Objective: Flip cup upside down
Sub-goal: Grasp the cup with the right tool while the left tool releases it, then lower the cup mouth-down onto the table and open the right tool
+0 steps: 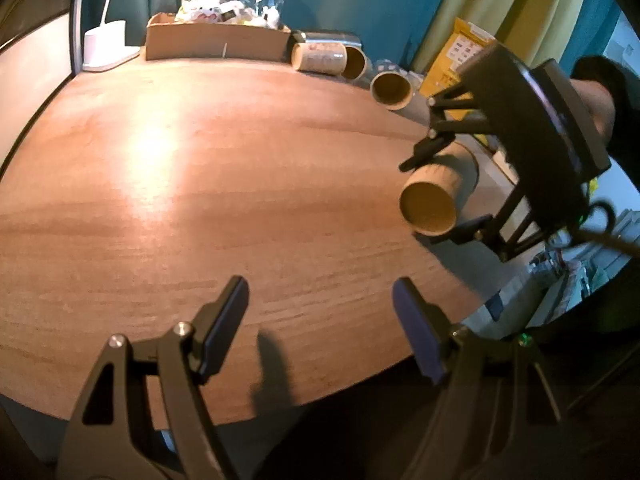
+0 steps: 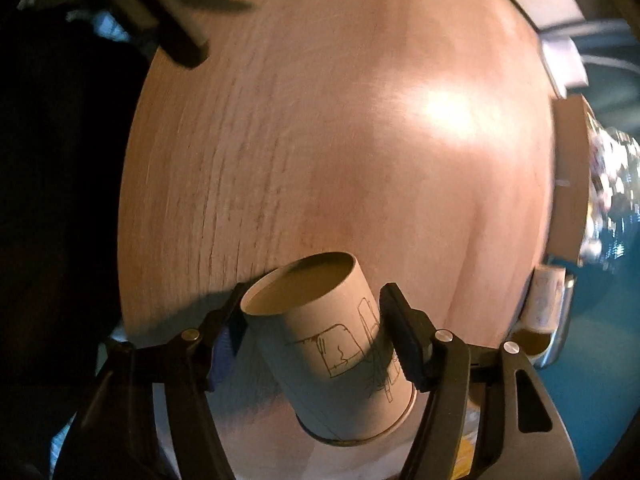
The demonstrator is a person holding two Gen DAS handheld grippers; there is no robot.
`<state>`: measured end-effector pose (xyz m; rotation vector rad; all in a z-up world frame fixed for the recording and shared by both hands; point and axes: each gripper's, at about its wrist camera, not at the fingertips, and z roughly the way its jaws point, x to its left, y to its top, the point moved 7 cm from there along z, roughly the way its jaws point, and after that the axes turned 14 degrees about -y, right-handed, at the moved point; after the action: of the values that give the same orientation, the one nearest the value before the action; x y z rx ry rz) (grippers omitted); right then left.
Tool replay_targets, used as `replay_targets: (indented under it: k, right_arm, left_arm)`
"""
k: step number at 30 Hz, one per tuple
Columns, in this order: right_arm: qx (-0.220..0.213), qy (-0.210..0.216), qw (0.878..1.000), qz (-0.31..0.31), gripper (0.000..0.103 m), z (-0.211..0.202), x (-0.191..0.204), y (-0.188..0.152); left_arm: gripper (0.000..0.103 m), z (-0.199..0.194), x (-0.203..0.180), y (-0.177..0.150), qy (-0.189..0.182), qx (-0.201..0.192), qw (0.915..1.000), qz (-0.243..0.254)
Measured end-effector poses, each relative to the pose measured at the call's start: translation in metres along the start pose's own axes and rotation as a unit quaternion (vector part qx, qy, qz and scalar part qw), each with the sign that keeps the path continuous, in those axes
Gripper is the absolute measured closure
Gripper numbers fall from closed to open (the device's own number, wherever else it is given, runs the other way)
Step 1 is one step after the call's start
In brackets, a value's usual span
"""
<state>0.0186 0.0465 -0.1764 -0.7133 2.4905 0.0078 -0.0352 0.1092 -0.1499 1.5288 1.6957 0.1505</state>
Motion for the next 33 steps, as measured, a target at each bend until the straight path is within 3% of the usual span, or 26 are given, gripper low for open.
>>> replay_targets:
  k: [4, 6, 7, 9, 12, 16, 17, 19, 22, 26, 33]
  right_arm:
    - [-0.036, -0.022, 0.990, 0.135, 0.035, -0.016, -0.035, -0.010]
    - [-0.065, -0.029, 0.970, 0.234, 0.035, -0.027, -0.052, -0.019]
    - [-0.086, -0.033, 0.953, 0.287, 0.035, -0.033, -0.059, -0.026]
    - [-0.127, -0.054, 0.906, 0.400, 0.035, -0.042, -0.074, -0.047]
    - [-0.169, -0.081, 0.819, 0.542, 0.035, -0.052, -0.078, -0.085]
    - [-0.209, -0.094, 0.700, 0.676, 0.034, -0.051, -0.064, -0.127]
    - [-0.211, -0.107, 0.684, 0.690, 0.034, -0.051, -0.059, -0.132]
    - [-0.215, -0.118, 0.658, 0.712, 0.034, -0.055, -0.047, -0.138]
    - [-0.221, -0.133, 0.633, 0.730, 0.034, -0.052, -0.038, -0.145]
    - [-0.219, -0.122, 0.601, 0.759, 0.034, -0.047, -0.019, -0.159]
    - [-0.204, -0.121, 0.570, 0.787, 0.034, -0.038, 0.004, -0.175]
  left_arm:
    - [0.027, 0.000, -0.007, 0.015, 0.001, -0.013, 0.9998, 0.016]
    - [0.027, 0.001, -0.010, 0.023, 0.007, -0.019, 0.9995, 0.026]
    - [0.027, 0.003, -0.013, 0.028, 0.009, -0.022, 0.9992, 0.033]
    - [0.027, 0.007, -0.018, 0.037, 0.008, -0.027, 0.9990, 0.036]
    - [0.027, 0.015, -0.025, 0.052, 0.022, -0.036, 0.9980, 0.048]
    - [0.027, 0.026, -0.037, 0.064, 0.020, -0.044, 0.9973, 0.055]
    - [0.027, 0.030, -0.041, 0.066, 0.019, -0.045, 0.9971, 0.059]
    - [0.027, 0.039, -0.050, 0.069, 0.021, -0.043, 0.9964, 0.070]
    - [0.027, 0.050, -0.059, 0.069, 0.018, -0.040, 0.9962, 0.075]
    - [0.027, 0.059, -0.067, 0.068, 0.015, -0.045, 0.9961, 0.074]
    - [0.027, 0.072, -0.072, 0.063, 0.018, -0.035, 0.9964, 0.075]
